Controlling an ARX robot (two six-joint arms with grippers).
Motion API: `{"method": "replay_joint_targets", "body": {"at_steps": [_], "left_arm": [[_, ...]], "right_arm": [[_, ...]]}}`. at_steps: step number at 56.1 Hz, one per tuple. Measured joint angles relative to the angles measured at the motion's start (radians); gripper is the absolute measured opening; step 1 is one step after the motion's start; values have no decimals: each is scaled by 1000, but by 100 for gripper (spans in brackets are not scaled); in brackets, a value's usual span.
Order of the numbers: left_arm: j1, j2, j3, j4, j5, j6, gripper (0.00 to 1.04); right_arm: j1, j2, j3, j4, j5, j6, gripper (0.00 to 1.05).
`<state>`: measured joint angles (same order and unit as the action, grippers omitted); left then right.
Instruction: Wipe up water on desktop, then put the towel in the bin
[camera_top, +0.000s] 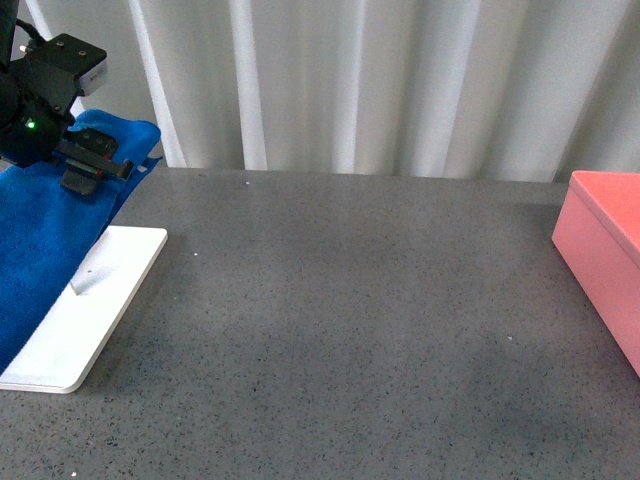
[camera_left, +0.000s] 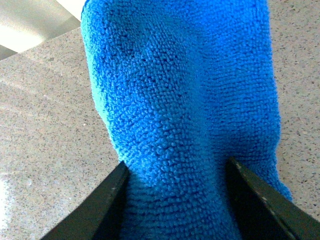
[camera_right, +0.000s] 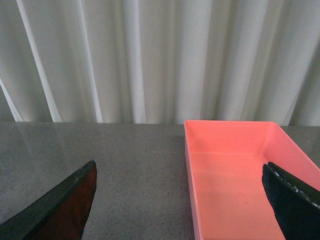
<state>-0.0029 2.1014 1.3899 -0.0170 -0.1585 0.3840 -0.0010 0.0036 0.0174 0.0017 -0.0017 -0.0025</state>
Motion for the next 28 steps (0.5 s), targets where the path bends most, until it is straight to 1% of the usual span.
{"method": "replay_joint_targets", "body": {"at_steps": [1,2,4,7,9,14,19,28], "left_arm": [[0,0,0,1,-1,1,45],[1,0,0,1,-1,1,44],[2,0,0,3,-6,2,37],[3,0,1,5,-7,3,30],[3,0,2,5,-7,4,24],[3,-9,4,2,16,1,11],[0,-11,3,-15,47,-5,6],[5,-27,3,-34,85,-26,6]], "right_arm": [[0,0,0,0,0,0,98],[0,0,0,0,0,0,98],[0,0,0,0,0,0,98],[0,0,0,0,0,0,98],[0,0,0,0,0,0,98],[0,0,0,0,0,0,98],[0,0,0,0,0,0,98],[0,0,0,0,0,0,98]]}}
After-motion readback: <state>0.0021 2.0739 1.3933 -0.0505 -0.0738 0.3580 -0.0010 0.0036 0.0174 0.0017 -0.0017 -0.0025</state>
